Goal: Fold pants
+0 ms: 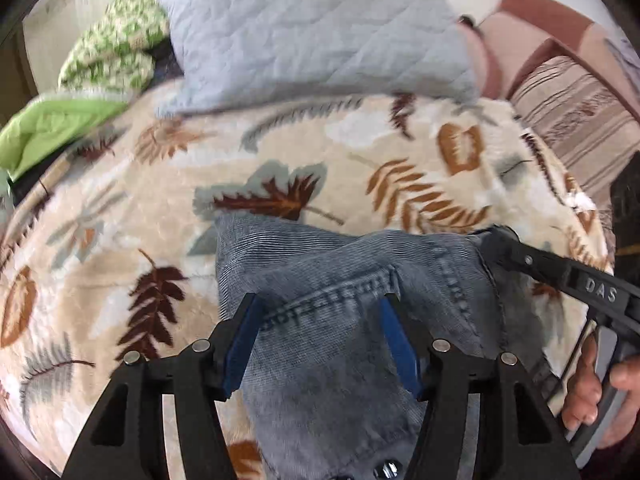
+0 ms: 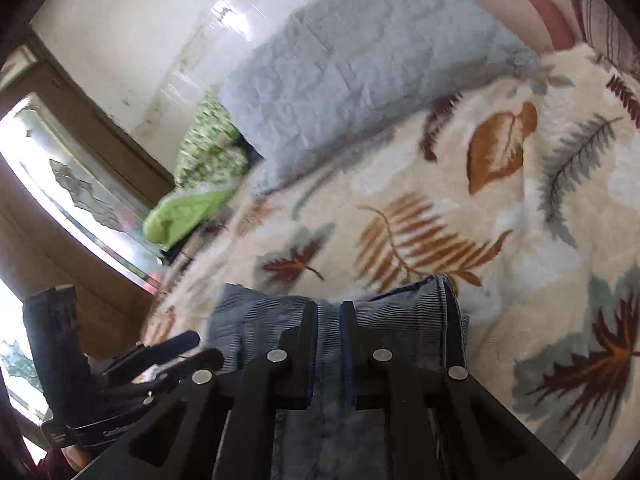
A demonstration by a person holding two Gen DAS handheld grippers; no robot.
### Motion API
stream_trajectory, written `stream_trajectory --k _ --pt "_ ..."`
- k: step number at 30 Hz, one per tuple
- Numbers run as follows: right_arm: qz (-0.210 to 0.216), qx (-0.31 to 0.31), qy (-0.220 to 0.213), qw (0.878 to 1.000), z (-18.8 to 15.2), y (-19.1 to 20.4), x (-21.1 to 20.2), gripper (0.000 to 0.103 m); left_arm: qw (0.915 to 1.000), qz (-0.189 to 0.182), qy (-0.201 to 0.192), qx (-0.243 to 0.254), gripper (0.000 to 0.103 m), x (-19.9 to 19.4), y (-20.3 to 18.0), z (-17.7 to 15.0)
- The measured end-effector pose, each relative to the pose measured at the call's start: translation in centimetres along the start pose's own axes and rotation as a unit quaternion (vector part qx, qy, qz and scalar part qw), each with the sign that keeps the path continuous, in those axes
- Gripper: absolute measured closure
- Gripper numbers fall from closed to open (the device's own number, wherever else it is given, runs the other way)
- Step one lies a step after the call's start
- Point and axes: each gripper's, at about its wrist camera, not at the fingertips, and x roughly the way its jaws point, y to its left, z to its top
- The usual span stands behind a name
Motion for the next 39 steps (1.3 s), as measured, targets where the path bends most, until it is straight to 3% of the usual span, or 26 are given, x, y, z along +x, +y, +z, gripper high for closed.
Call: stream_trajectory --k 3,9,13,18,20,22,27,30,37,39 --pt "-0.029 0.026 0.035 0.999 -0.4 -2.1 2.4 0.091 0.9996 0.011 0.023 0.007 0.037 2.9 0.3 -0.3" --pt "0.006 0.084 0.049 0.995 -0.7 -4.6 2.5 0.091 0.9992 0.018 0.031 0.015 0.037 2.4 0.0 -0.4" --pt "0.012 0.056 0.035 0.998 -2.2 -3.3 -1.7 0.089 0.9997 -0.002 0.009 0.024 0.037 -1.4 -0.2 -2.2" --pt "0.032 0.0 0.087 0.996 -5.9 -1.4 -4.8 0.089 0.9977 -0.032 -0.001 0.06 0.037 -4.9 -1.4 -6.4" --pt "0.009 -0.018 0.114 0.993 -8.0 -1.2 -4.7 0.089 0.9963 -0.032 0.007 0.079 0.037 -5.0 -1.9 -7.8" --pt "-0.042 -0.039 0.128 0.99 -10.0 -1.3 -4.5 0.091 0.9954 -0.011 0.023 0.092 0.036 -3.9 -2.0 -9.1" --pt "-0.045 -0.048 0.117 0.991 -11.7 -1.7 -4.9 0.09 0.9982 -0.031 0.037 0.036 0.023 -1.8 0.0 -9.9" --pt "-0.039 -0.029 0.109 0.993 -12.3 -2.2 -5.0 0.09 0.9985 -0.033 0.028 0.035 0.021 -1.7 0.1 -10.2" --pt "-0.046 -0.025 0.093 0.994 -12.1 -1.9 -5.8 0.091 0.9998 0.006 0.012 0.012 0.022 -4.3 -0.7 -10.6" --pt "-0.052 -0.044 0.057 0.996 -11.8 -1.0 -7.0 0.09 0.9996 0.023 -0.007 0.012 0.022 -5.8 -0.8 -10.4"
